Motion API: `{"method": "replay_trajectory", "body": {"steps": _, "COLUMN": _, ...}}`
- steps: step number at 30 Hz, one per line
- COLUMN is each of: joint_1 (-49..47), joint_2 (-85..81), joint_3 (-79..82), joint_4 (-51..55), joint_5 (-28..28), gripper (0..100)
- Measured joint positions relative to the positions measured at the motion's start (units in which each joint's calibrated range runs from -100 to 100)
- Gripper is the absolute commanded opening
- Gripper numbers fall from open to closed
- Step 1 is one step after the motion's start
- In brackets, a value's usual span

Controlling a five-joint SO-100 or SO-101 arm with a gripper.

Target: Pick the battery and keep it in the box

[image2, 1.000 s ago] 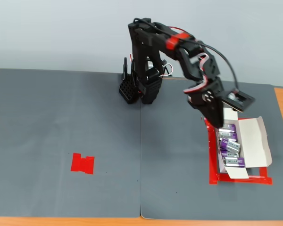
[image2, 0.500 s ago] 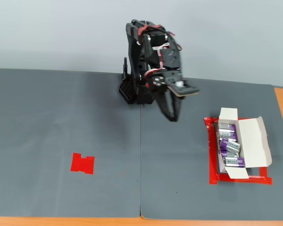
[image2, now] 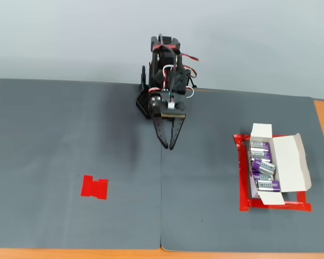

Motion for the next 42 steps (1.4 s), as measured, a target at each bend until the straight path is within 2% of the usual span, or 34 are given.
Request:
{"method": "replay_trajectory", "body": {"steps": 11, "joint_1": 1.55, "joint_2": -8.33, "joint_3": 19.67, "joint_4": 0.00, "joint_5": 0.00, "gripper": 2}}
{"method": "replay_trajectory", "body": {"steps": 18, "joint_1": 2.65, "joint_2": -8.41, "joint_3": 22.09, "joint_4": 0.43, "joint_5": 0.00, "gripper": 2}}
{"method": "replay_trajectory", "body": {"steps": 28, "joint_1": 1.03, "joint_2": -8.41, "joint_3": 21.37, "joint_4": 9.89, "joint_5": 0.05, "gripper": 2}}
{"method": "replay_trajectory", "body": {"steps": 37, "joint_1": -0.74, "joint_2": -8.84, "joint_3": 19.40, "joint_4": 24.80, "joint_5": 0.00, "gripper": 2}}
{"method": "replay_trajectory", "body": {"steps": 42, "joint_1": -1.62, "joint_2": -8.92, "joint_3": 19.31, "joint_4": 26.45, "joint_5": 0.00, "gripper": 2}}
